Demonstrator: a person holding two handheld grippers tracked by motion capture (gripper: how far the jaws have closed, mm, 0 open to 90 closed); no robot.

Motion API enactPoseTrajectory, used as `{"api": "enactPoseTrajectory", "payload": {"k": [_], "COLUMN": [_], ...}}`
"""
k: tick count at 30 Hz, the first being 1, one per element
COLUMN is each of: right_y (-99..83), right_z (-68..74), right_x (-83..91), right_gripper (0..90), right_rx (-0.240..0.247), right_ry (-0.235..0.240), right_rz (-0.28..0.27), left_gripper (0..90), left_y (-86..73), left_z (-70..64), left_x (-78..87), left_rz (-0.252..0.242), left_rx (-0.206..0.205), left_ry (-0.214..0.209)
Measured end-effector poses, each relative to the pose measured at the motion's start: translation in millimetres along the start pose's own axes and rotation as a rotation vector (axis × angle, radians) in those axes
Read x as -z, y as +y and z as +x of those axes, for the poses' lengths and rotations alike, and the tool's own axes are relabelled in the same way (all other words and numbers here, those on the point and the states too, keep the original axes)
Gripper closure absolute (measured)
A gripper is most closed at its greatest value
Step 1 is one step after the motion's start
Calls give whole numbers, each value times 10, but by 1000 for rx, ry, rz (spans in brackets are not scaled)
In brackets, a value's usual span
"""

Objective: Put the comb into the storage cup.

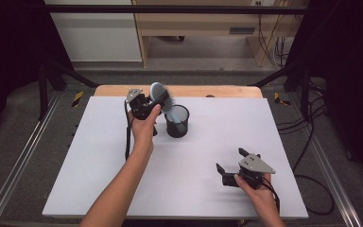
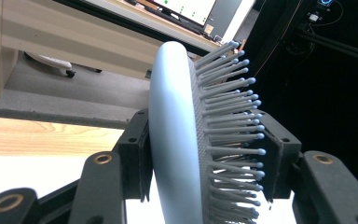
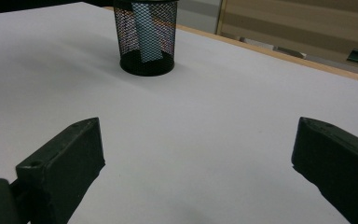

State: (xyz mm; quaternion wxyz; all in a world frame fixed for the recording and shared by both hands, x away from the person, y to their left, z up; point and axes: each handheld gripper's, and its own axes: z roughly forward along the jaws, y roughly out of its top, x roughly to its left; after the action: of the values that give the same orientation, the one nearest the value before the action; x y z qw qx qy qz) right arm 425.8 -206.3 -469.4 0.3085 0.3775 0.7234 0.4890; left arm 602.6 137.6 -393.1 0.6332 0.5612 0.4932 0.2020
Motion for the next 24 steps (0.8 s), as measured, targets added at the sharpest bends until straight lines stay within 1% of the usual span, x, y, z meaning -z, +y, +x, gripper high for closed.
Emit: {"api": "enactPoseTrajectory", "payload": {"k": [14,20,24], "right_y": [0,-1,-3], "right_z": [0,2,4], "right_x": [1,0,-4], "right_gripper": [26,26,26], "right_rx": [1,1,2], "right_ry": [1,3,3], "right_rz": [0,2,4], "left_gripper": [448,445,444], "left_y": [-3,-3,-4], "left_z": [40,72,70], "left_x": [19,29,29], "left_rz": [4,4,5], "left_rx": [11,25,21], "left_ry": [10,13,12]}}
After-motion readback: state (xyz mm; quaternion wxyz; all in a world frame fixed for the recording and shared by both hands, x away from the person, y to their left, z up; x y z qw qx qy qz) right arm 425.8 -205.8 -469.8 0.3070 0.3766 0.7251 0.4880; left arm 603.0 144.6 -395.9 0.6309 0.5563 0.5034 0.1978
